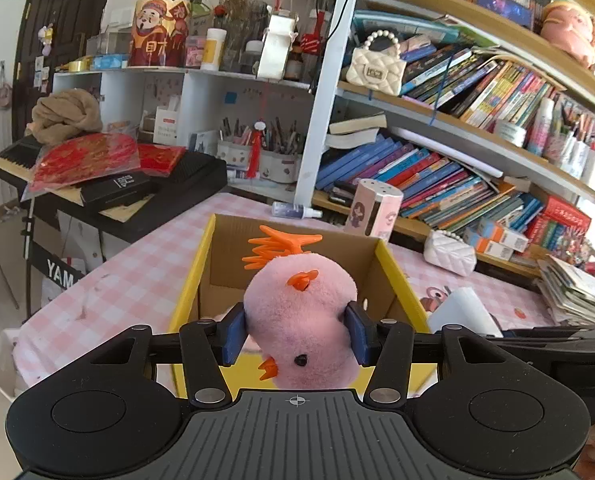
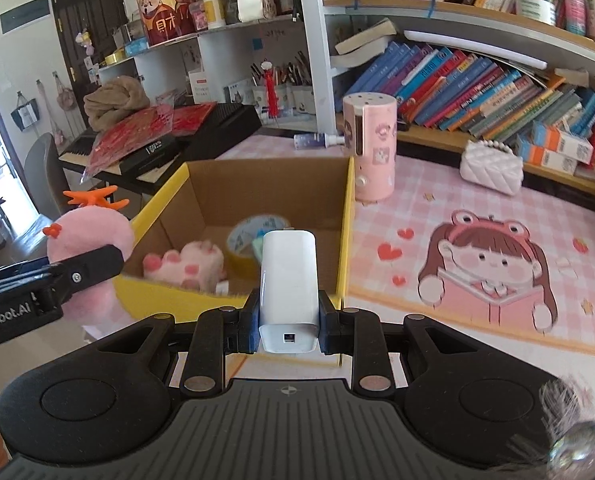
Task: Organize objects
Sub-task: 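Lift and carry the pink pig and white charger in both grippers to the yellow box, then lower both held items into the yellow box and open both grippers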
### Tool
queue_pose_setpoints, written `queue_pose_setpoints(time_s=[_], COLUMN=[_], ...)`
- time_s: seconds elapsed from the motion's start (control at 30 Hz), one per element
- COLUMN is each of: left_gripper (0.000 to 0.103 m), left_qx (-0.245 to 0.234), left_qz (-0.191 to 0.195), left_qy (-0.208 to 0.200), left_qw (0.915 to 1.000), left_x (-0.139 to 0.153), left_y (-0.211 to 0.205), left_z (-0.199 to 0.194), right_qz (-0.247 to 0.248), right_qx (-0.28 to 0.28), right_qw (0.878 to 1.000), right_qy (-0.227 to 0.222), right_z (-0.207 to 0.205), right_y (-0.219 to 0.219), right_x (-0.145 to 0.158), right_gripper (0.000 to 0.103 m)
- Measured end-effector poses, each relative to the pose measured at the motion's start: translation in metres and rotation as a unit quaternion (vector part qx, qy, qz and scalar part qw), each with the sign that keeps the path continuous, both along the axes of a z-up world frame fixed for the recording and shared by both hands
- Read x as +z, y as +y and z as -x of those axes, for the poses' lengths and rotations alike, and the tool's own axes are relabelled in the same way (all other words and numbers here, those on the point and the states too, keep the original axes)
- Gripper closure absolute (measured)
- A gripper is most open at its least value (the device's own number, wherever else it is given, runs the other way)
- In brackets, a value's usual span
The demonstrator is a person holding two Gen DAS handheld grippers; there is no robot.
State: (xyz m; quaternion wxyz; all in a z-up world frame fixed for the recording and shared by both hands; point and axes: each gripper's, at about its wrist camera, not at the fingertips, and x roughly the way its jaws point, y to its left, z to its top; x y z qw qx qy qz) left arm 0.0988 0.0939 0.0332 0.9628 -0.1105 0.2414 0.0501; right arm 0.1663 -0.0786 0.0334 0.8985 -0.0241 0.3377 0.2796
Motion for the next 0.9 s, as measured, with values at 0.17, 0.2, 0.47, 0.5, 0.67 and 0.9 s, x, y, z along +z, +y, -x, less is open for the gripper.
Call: queue_pose_setpoints(time_s=[0.17, 0.2, 0.47, 0.5, 0.67, 0.9], left_gripper=[0.053, 0.053, 0.053, 0.053, 0.053, 0.053], left_qx=[0.003, 0.003, 0.002, 0.002, 0.001, 0.0], left_qz=[-0.011, -0.014, -0.036, -0.038, -0.044, -0.052], left_qy=[0.015, 0.018, 0.051, 0.055, 0.074, 0.095], left_qw=[0.9998, 0.9997, 0.998, 0.9977, 0.9963, 0.9941], left_x=[-0.007, -0.009, -0.025, -0.027, -0.036, -0.046], left_y=[-0.004, -0.006, -0.013, -0.014, -0.016, -0.018], left_z=[-0.03, -0.035, -0.07, -0.073, -0.085, -0.096], right_qz=[-0.001, -0.002, -0.002, -0.001, 0.008, 0.028], right_qx=[0.011, 0.012, 0.026, 0.029, 0.044, 0.069], right_qw=[1.0, 1.0, 1.0, 1.0, 0.999, 0.997], right_qy=[-0.008, -0.009, -0.008, -0.008, -0.005, 0.0], right_z=[-0.029, -0.034, -0.076, -0.079, -0.095, -0.111], right_y=[0.006, 0.006, 0.016, 0.018, 0.028, 0.042], right_x=[0.001, 0.001, -0.003, -0.004, -0.01, -0.02], right_gripper=[0.079, 0.079, 0.079, 0.079, 0.079, 0.079])
